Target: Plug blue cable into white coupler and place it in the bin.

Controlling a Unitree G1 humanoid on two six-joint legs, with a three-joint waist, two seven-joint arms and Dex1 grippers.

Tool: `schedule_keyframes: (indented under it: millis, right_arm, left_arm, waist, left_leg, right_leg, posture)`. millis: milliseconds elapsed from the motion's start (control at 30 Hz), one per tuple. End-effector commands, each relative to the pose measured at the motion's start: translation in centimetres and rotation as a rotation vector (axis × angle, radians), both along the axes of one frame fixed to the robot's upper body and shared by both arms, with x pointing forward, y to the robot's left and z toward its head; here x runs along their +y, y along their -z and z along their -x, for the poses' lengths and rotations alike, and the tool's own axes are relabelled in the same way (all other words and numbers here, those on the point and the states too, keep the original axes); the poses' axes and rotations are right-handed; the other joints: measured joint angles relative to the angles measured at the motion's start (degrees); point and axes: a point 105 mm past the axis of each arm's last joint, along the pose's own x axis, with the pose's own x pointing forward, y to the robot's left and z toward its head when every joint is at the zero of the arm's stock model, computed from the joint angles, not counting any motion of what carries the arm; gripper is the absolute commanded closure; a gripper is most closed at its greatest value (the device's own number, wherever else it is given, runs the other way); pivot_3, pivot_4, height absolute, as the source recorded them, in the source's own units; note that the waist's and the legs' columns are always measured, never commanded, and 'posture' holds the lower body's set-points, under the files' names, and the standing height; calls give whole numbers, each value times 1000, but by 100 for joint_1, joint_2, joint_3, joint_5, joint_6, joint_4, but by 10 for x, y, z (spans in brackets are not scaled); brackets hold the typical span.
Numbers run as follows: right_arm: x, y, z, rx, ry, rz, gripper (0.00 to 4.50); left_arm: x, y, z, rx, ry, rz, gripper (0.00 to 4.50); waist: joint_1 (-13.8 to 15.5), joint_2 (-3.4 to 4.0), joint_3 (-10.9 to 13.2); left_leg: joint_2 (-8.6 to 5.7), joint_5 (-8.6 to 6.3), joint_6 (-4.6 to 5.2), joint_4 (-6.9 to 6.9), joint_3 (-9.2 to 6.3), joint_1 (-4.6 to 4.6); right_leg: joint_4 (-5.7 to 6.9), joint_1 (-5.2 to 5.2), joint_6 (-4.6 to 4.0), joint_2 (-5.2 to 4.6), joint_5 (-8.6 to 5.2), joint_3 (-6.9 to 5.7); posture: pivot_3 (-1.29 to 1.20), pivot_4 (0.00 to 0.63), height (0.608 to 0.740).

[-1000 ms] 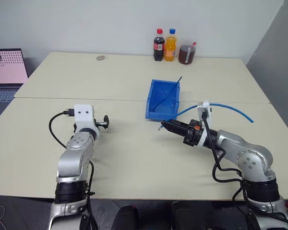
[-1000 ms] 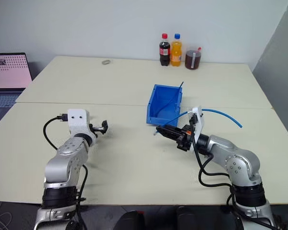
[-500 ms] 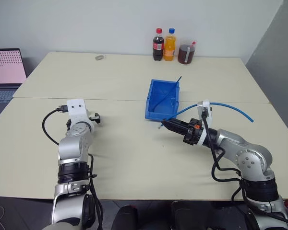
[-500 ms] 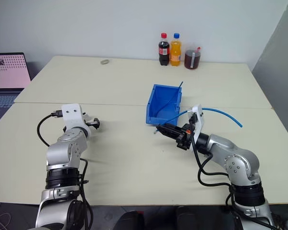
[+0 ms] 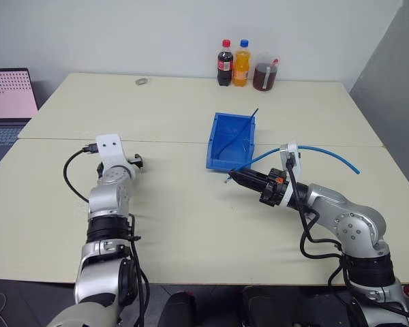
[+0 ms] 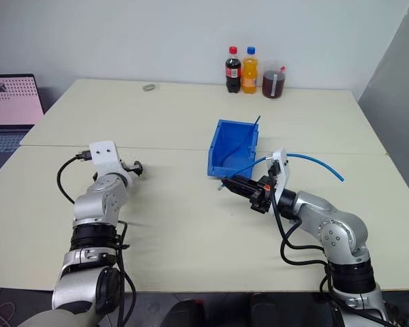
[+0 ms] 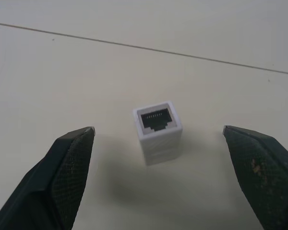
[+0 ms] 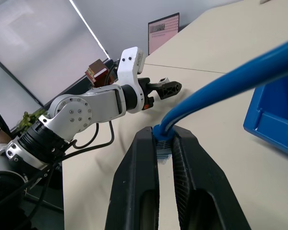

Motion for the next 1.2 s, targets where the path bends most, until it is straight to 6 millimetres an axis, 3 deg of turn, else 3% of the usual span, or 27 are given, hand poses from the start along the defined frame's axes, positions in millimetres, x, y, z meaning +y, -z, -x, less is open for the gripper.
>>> schedule_keyframes:
  millis: [33, 133, 500, 733, 833, 1000, 1100, 1200]
  right_arm:
    - [0, -11, 5, -50, -5, -14, 4387]
    - [0, -11, 5, -49, -5, -13, 4387]
    - [0, -12, 5, -55, 3, -16, 4387]
    - [-1, -12, 4, -60, 13, -9, 4387]
    - [-3, -10, 6, -64, 18, 4, 4387]
    - [-9, -6, 13, -86, 15, 63, 4387]
    - [-13, -2, 22, -104, 8, 112, 4387]
    - [-16, 2, 29, -122, 4, 154, 4387]
  left_arm:
    - [7, -21, -6, -72, -16, -37, 656]
    - [8, -19, -7, -72, -18, -34, 1450]
    - [13, -8, -6, -54, -37, -20, 3704]
    - [13, -11, -5, -93, 26, -12, 3712]
    - [2, -17, -3, -126, 159, -46, 3712]
    - [-43, -18, 15, -100, 537, -69, 3712]
    - [-84, -16, 43, -31, 882, -116, 3712]
    - [-113, -16, 70, 44, 1176, -204, 3712]
  waist:
    - [-1, -1, 0]
    - [1, -2, 1]
    - [-1, -5, 3]
    - [-3, -5, 3]
    - [-6, -5, 3]
    - [-7, -5, 4]
    - [-5, -4, 5]
    - [-8, -3, 7]
  left_leg:
    - [0, 0, 0, 0, 0, 0]
    - [-1, 0, 0, 0, 1, 0]
    - [0, 0, 0, 0, 1, 0]
    - [0, 0, 0, 0, 0, 0]
    - [0, 0, -1, -1, 3, 0]
    - [1, -1, -6, -3, 7, -3]
    - [1, -1, -6, -4, 2, -3]
    - [1, -2, -6, -6, 1, -1]
  right_leg:
    - [0, 0, 0, 0, 0, -1]
    - [0, 0, 0, -1, 0, -2]
    - [0, 0, 0, -2, 1, -6]
    - [1, 0, 0, -2, 1, -9]
    - [1, 0, 0, -3, 1, -12]
    - [0, -6, -1, -10, 1, -9]
    - [-1, -5, -2, -19, -1, 0]
    - [-1, -5, -3, -15, -2, 2]
  posture:
    - [0, 150, 740]
    - [0, 150, 740]
    - [0, 150, 740]
    - [0, 150, 740]
    - [0, 150, 740]
    - [0, 150, 740]
    - [0, 150, 740]
    - [0, 150, 740]
